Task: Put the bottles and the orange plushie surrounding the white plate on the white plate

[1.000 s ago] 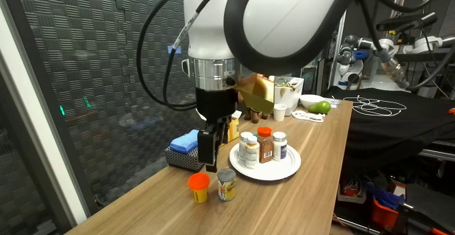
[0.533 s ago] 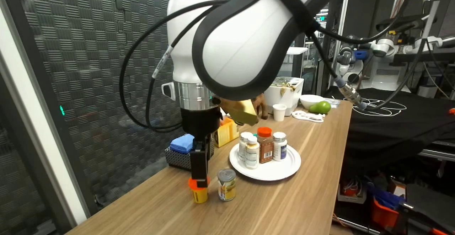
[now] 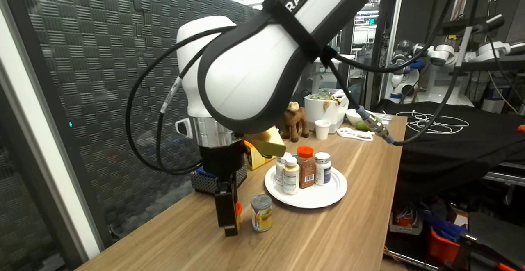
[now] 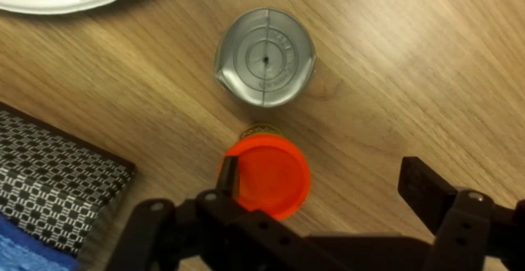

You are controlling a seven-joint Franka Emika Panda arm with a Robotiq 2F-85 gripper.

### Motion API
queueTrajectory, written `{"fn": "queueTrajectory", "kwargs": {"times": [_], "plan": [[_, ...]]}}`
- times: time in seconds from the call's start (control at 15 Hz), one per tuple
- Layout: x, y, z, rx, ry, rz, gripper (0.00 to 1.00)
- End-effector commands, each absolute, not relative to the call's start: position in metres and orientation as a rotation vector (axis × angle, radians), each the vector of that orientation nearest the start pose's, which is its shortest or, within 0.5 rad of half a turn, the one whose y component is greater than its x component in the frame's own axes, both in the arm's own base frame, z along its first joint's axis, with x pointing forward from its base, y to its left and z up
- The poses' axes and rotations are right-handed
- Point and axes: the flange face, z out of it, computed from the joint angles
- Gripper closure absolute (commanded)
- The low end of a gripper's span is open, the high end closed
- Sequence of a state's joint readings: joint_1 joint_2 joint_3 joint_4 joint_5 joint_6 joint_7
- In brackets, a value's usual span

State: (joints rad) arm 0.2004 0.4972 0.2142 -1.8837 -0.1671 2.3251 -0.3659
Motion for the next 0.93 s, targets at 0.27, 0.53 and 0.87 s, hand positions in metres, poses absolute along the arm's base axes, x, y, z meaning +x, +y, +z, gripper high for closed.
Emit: {"fn": "queueTrajectory", "kwargs": {"times": [0.27,0.53,0.87], "plan": [[0.603,0.248,0.246,-2.866,-1.33,0.042,0.09],[0.603,0.248,0.249,-2.863,-1.342,0.033,0.0],[0.596,0.25,0.256,-2.86,-1.361,0.0,0.0]]}}
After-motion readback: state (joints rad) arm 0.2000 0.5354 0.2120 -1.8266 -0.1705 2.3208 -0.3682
